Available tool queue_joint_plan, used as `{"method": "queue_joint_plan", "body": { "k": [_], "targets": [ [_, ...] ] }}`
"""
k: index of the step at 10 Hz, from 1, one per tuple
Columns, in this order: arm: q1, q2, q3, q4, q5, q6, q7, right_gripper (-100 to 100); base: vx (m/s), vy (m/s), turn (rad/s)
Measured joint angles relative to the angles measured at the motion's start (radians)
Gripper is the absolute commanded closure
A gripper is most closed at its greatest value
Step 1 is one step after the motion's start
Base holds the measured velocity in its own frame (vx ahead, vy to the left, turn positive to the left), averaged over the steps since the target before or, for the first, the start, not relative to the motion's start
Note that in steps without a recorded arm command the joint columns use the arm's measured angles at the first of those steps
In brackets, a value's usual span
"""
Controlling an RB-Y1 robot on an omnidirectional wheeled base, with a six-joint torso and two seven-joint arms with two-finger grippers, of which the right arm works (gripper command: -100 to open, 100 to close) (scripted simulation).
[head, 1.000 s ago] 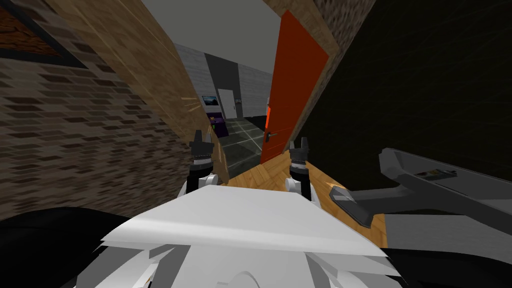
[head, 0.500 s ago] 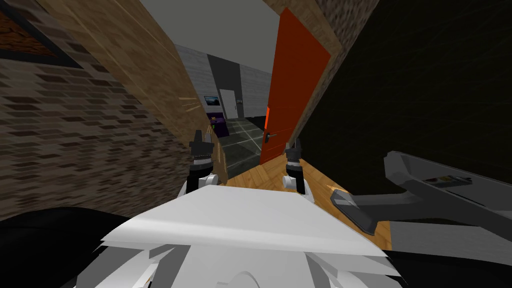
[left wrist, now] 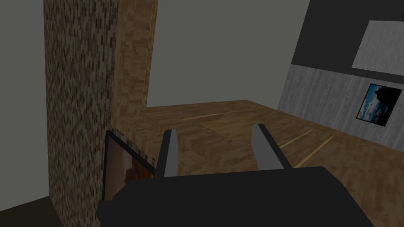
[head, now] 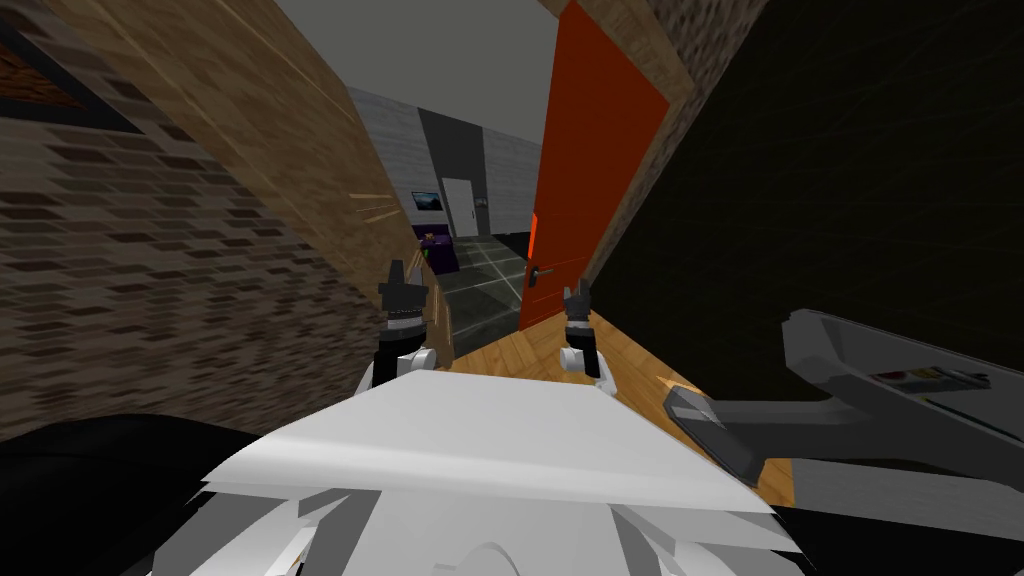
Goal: Push the door open
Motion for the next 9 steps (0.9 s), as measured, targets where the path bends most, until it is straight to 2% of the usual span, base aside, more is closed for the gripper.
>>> {"method": "queue_joint_plan", "body": {
  "k": [1,3,5,6,7,9],
  "targets": [
    [-0.025,0.000,0.002,0.033,0.000,0.000,0.001,-100,0.034,-0.067,0.035],
    [-0.046,-0.009,0.001,0.083,-0.005,-0.004,-0.004,-100,0.030,-0.067,0.061],
    [-0.099,-0.009,0.006,0.158,-0.006,-0.004,-0.003,-100,0.058,-0.083,0.048],
    [-0.106,-0.007,0.010,0.180,-0.005,-0.005,-0.001,-100,0.042,-0.073,0.037],
    [-0.127,-0.004,0.013,0.212,-0.004,-0.001,0.001,-100,0.048,-0.086,0.089],
    [-0.150,-0.006,0.019,0.257,-0.006,0.000,0.000,-100,0.028,-0.072,0.033]
  ]
}}
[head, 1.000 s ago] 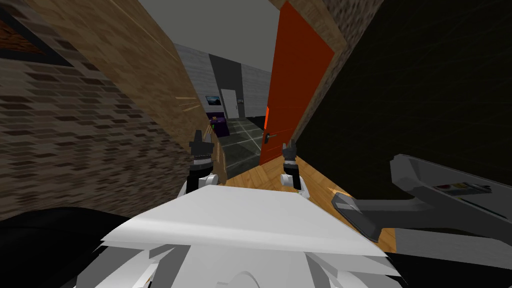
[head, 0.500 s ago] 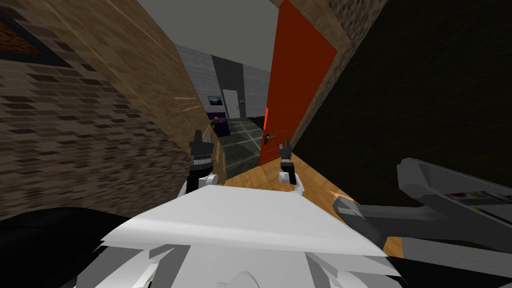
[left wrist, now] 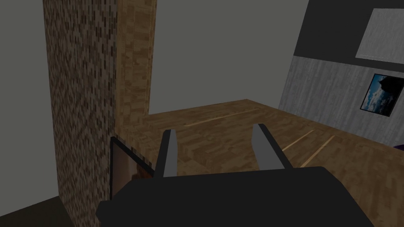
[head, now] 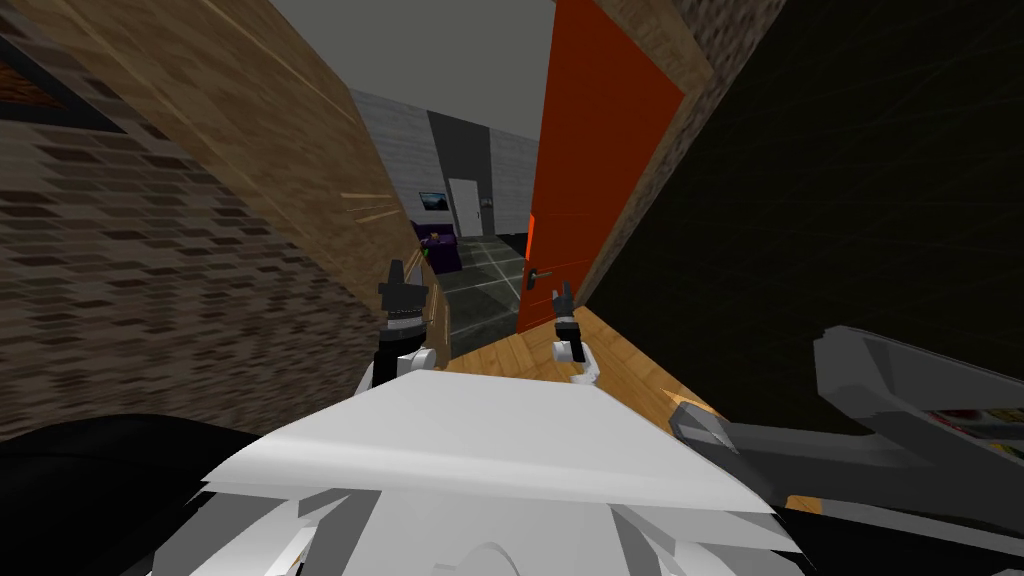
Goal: Push the door open
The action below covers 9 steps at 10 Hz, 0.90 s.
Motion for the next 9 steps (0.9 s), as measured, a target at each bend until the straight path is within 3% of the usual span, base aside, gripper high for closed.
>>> {"method": "queue_joint_plan", "body": {
  "k": [9],
  "targets": [
    [-0.146,0.000,0.017,0.246,-0.005,-0.004,0.000,-100,0.038,-0.070,0.051]
  ]
}}
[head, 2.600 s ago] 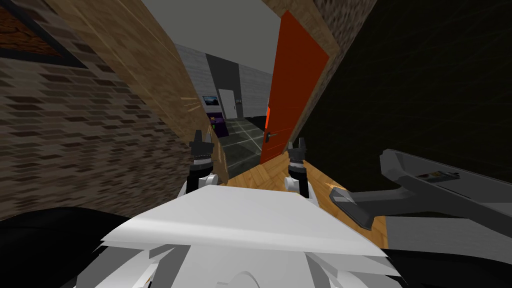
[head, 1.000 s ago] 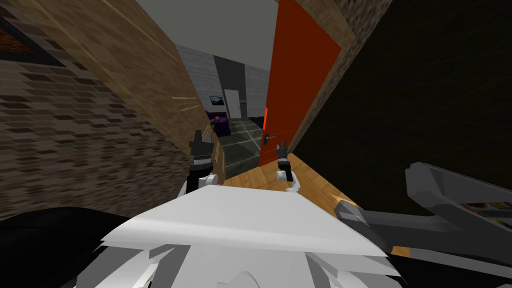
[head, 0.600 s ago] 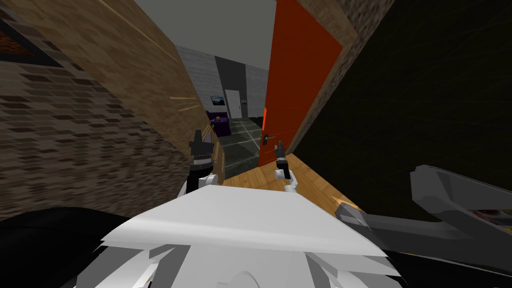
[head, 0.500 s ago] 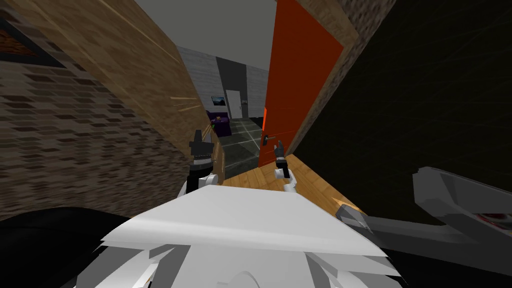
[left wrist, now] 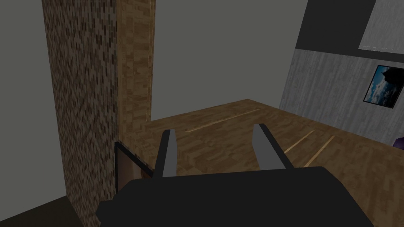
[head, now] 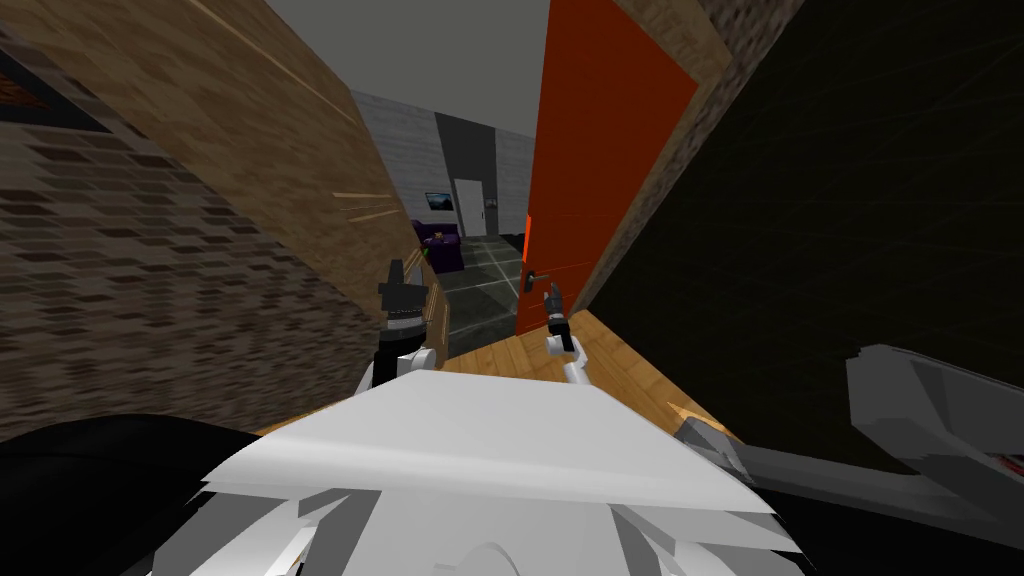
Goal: Push the door open
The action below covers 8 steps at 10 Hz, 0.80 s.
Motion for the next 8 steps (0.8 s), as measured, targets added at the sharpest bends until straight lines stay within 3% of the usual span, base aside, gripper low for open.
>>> {"method": "queue_joint_plan", "body": {
  "k": [1,4,8],
  "targets": [
    [-0.028,0.002,0.002,0.036,-0.001,0.002,0.001,-100,0.038,-0.072,0.035],
    [-0.050,0.005,0.010,0.090,0.000,0.006,0.002,-100,0.028,-0.055,0.036],
    [-0.120,0.009,0.016,0.194,-0.003,0.007,0.003,-100,0.029,-0.070,0.045]
  ]
}}
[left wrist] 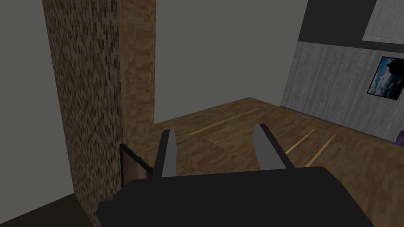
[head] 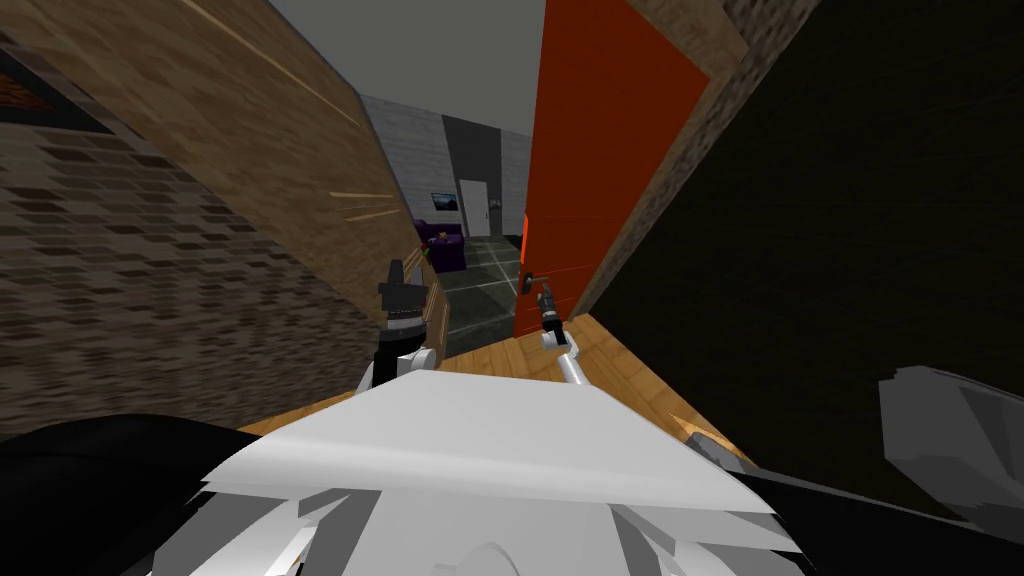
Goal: Push the door open
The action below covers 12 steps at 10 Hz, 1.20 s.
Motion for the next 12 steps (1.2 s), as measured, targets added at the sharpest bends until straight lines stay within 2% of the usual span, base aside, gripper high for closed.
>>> {"method": "queue_joint_plan", "body": {
  "k": [4,8,10,12],
  "targets": [
    [-0.052,0.003,0.008,0.097,-0.002,0.001,0.000,-100,0.028,-0.071,0.043],
    [-0.141,0.015,0.015,0.245,-0.005,-0.009,0.004,-100,0.034,-0.101,0.067],
    [-0.166,0.014,0.021,0.294,-0.006,-0.004,0.001,-100,0.025,-0.081,0.029],
    [-0.181,0.014,0.026,0.320,-0.006,0.003,-0.002,-100,0.015,-0.047,0.022]
  ]
}}
